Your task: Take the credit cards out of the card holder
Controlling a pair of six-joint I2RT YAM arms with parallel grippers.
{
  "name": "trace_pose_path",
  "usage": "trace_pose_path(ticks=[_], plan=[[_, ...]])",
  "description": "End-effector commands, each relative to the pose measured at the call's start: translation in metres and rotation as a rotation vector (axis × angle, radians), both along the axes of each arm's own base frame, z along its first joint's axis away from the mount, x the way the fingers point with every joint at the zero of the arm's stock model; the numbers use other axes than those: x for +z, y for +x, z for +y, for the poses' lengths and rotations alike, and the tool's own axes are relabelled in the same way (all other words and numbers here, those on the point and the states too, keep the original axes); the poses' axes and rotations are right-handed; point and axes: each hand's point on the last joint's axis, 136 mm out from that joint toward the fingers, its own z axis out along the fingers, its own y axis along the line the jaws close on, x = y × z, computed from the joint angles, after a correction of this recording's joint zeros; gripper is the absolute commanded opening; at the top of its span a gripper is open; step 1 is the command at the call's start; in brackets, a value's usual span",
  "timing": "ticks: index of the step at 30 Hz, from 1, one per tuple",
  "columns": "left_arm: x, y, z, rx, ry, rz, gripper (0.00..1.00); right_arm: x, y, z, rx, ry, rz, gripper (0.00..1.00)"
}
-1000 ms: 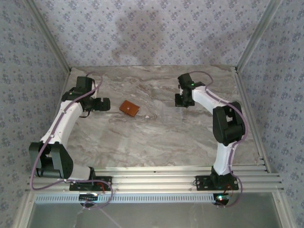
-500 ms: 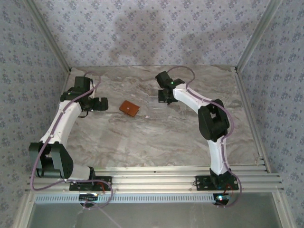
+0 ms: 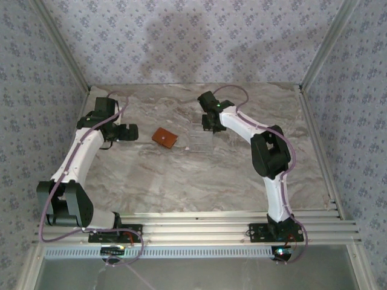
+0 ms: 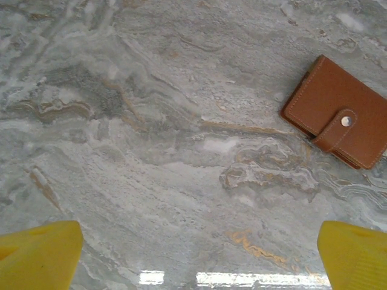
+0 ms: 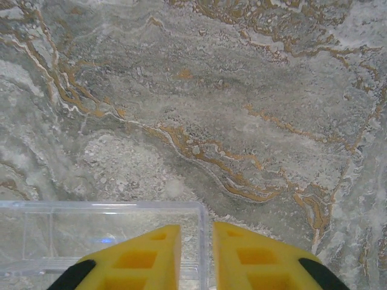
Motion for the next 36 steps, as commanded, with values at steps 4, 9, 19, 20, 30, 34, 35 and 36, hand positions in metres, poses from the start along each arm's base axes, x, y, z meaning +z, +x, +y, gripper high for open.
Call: trace_pose_path(ticks=[4,9,19,20,30,34,35,36], plan=[[-0.008,0.008,-0.012,0.156,-0.114,0.104,0.99,0.047,-0.005,-0.006,0.014,0.007,-0.056,0.27],[-0.038,0.023,-0.024,0.457,-0.148,0.209,0.98,0.068,-0.013,-0.007,0.025,0.039,-0.083,0.29],[-0.09,0.043,-0.089,0.812,-0.22,0.341,0.99,0.09,-0.031,-0.031,0.018,0.031,-0.118,0.32],[-0.097,0.043,-0.09,0.846,-0.222,0.353,0.99,0.091,-0.032,-0.034,0.015,0.031,-0.12,0.32],[-0.126,0.064,-0.113,0.946,-0.291,0.403,1.0,0.092,-0.043,-0.053,-0.006,0.042,-0.119,0.34],[-0.119,0.07,-0.118,0.947,-0.304,0.389,1.0,0.09,-0.045,-0.056,-0.011,0.046,-0.116,0.34],[-0.118,0.071,-0.119,0.947,-0.309,0.384,1.0,0.091,-0.045,-0.056,-0.01,0.045,-0.118,0.34],[-0.117,0.072,-0.119,0.947,-0.312,0.381,1.0,0.09,-0.045,-0.057,-0.011,0.044,-0.116,0.35]])
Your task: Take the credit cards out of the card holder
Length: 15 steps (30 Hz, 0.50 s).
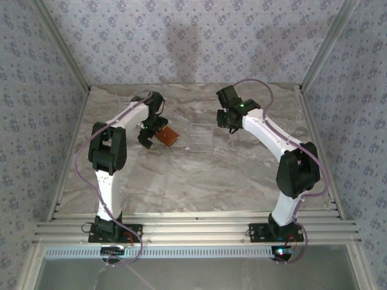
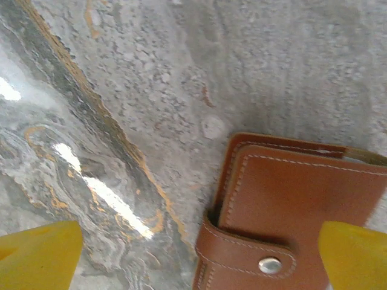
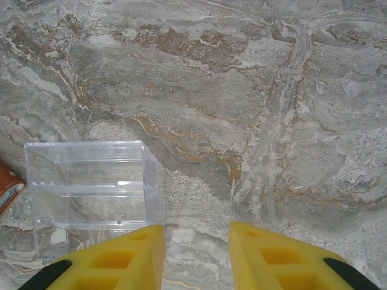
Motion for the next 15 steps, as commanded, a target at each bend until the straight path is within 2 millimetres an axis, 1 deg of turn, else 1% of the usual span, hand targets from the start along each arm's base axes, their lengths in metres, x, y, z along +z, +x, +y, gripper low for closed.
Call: trace_pose_path(ticks=[1,5,9,12,15], plan=[[0.004,0.001,-0.005,0.025,-0.01,0.008,1.0,0.007,-0.004,-0.004,0.005,0.001,-0.012,0.35],[0.005,0.014,-0.012,-0.007,-0.025,-0.023,1.0,0.008,-0.004,-0.006,0.004,0.003,-0.012,0.36],[0.004,0.028,-0.021,-0.091,-0.033,-0.023,1.0,0.008,-0.004,-0.007,0.002,0.004,-0.01,0.37],[0.003,0.035,-0.024,-0.131,-0.028,-0.008,1.0,0.007,-0.004,-0.008,0.001,0.002,-0.008,0.37],[-0.004,0.035,-0.025,-0.14,-0.027,0.012,1.0,0.006,-0.004,-0.009,0.001,0.002,-0.004,0.38]])
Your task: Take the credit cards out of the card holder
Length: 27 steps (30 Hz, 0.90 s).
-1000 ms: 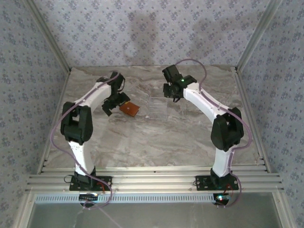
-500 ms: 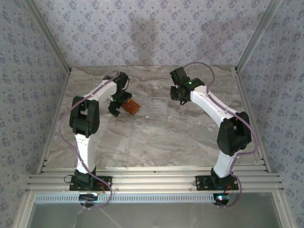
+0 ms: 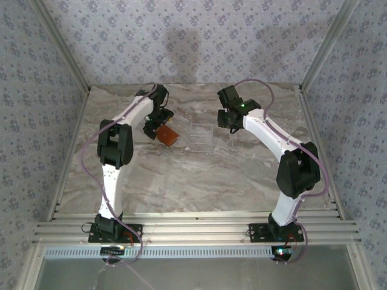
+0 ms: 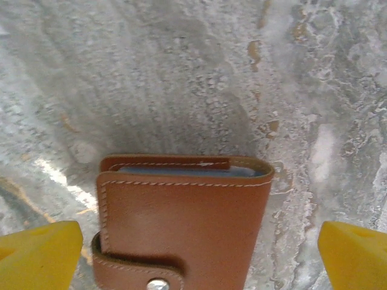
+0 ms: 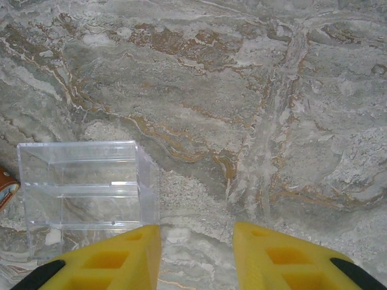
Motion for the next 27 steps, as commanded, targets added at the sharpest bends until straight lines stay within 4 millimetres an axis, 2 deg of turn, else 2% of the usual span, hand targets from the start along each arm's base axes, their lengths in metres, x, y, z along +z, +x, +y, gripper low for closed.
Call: trace_pose_path(ticks=[1,11,13,20,27], plan=[[-0.005,-0.011,-0.002,-0.057,0.013,0.064,1.0,0.007,-0.005,-0.004,0.006,0.007,-0.006,0.38],[-0.028,-0.019,0.001,-0.093,0.032,0.13,0.99,0.008,-0.006,-0.005,0.007,0.006,-0.01,0.38],[-0.03,-0.021,0.002,-0.096,0.033,0.137,0.95,0.009,-0.006,-0.005,0.006,0.006,-0.009,0.38],[-0.029,-0.033,0.004,-0.129,0.024,0.124,0.8,0.018,-0.009,-0.005,0.005,0.004,-0.029,0.38],[-0.016,-0.056,0.002,-0.267,-0.012,0.079,0.76,0.027,-0.014,-0.005,0.01,0.004,-0.051,0.37]])
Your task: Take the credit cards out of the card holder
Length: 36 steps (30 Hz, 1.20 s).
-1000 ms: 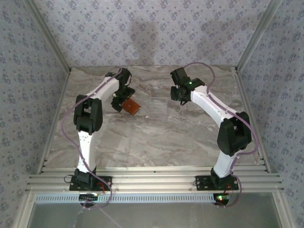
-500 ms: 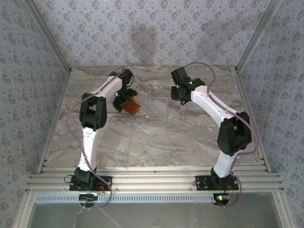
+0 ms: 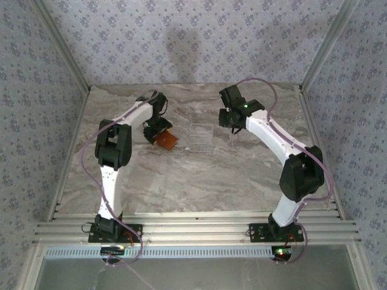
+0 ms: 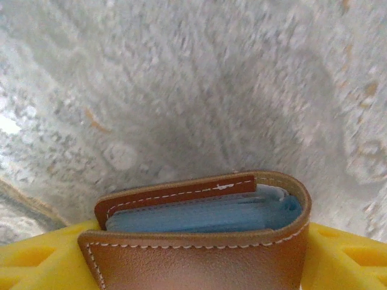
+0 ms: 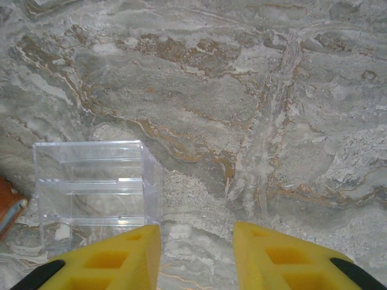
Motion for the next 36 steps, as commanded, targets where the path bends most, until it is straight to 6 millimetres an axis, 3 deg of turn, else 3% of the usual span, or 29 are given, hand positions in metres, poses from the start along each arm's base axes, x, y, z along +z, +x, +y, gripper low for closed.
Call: trace_pose_path(ticks=[1,6,12,16,20,29,36], plan=[[0.013,-0.026,-0.005,-0.12,-0.032,0.012,0.76,0.01,-0.009,-0.003,0.008,-0.013,-0.017,0.37],[0.029,-0.056,-0.02,-0.367,-0.045,-0.023,0.76,0.007,-0.021,-0.002,0.026,-0.009,-0.003,0.37],[0.036,-0.108,-0.057,-0.71,-0.112,-0.024,0.72,0.005,-0.038,-0.005,0.031,-0.014,0.01,0.37],[0.034,-0.136,-0.066,-0.791,-0.048,0.012,0.7,0.003,-0.049,-0.011,0.027,-0.017,0.018,0.37],[0.032,-0.155,-0.092,-0.813,-0.061,0.002,0.7,0.004,-0.057,-0.017,0.017,-0.023,0.018,0.37],[0.019,-0.156,-0.147,-0.829,-0.076,-0.014,0.7,0.003,-0.064,-0.024,0.002,-0.037,0.013,0.37],[0.025,-0.151,-0.162,-0.863,-0.083,-0.042,0.82,0.006,-0.07,-0.023,0.006,-0.008,0.011,0.36]])
